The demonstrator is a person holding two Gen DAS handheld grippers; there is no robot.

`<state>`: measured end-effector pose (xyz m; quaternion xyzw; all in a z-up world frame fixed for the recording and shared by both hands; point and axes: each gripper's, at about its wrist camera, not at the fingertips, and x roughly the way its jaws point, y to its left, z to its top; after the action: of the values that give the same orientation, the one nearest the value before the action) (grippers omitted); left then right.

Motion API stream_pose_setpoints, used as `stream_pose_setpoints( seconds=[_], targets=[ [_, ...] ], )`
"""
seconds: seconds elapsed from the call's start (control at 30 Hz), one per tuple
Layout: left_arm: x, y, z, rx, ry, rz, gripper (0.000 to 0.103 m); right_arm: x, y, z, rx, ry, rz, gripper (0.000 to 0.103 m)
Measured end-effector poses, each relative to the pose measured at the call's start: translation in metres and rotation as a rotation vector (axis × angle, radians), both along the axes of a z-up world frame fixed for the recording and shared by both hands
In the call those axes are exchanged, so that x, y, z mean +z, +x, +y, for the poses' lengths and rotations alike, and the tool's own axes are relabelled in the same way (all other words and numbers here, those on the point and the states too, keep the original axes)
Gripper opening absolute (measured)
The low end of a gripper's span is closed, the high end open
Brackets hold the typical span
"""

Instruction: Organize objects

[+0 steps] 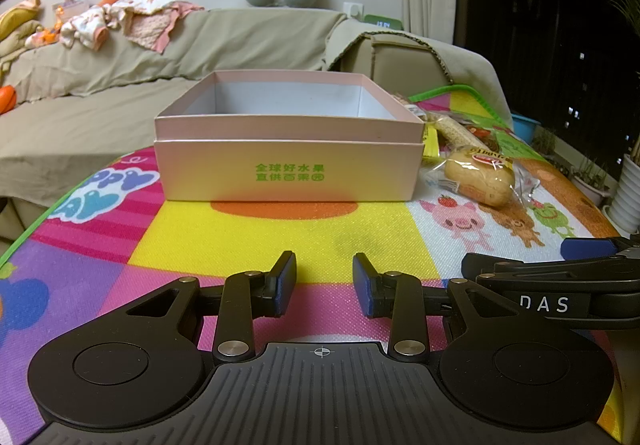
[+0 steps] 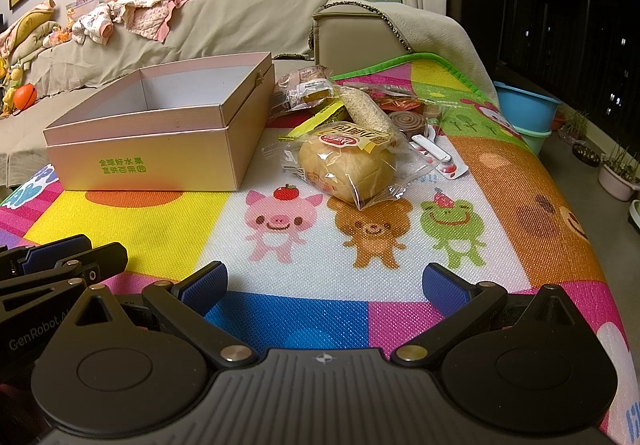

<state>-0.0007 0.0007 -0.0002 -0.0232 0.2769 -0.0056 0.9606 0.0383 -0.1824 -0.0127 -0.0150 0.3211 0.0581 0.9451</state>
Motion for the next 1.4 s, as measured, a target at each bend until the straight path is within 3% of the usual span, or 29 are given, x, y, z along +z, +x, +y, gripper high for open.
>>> stream_pose_setpoints(
  seconds=[1.4],
  targets=[
    [0.0, 0.0016, -0.0059, 0.001, 0.027, 0.005, 0.037, 0.0011, 0.0016, 0.0004, 0.004, -0.002, 0.0, 0.103]
  ],
)
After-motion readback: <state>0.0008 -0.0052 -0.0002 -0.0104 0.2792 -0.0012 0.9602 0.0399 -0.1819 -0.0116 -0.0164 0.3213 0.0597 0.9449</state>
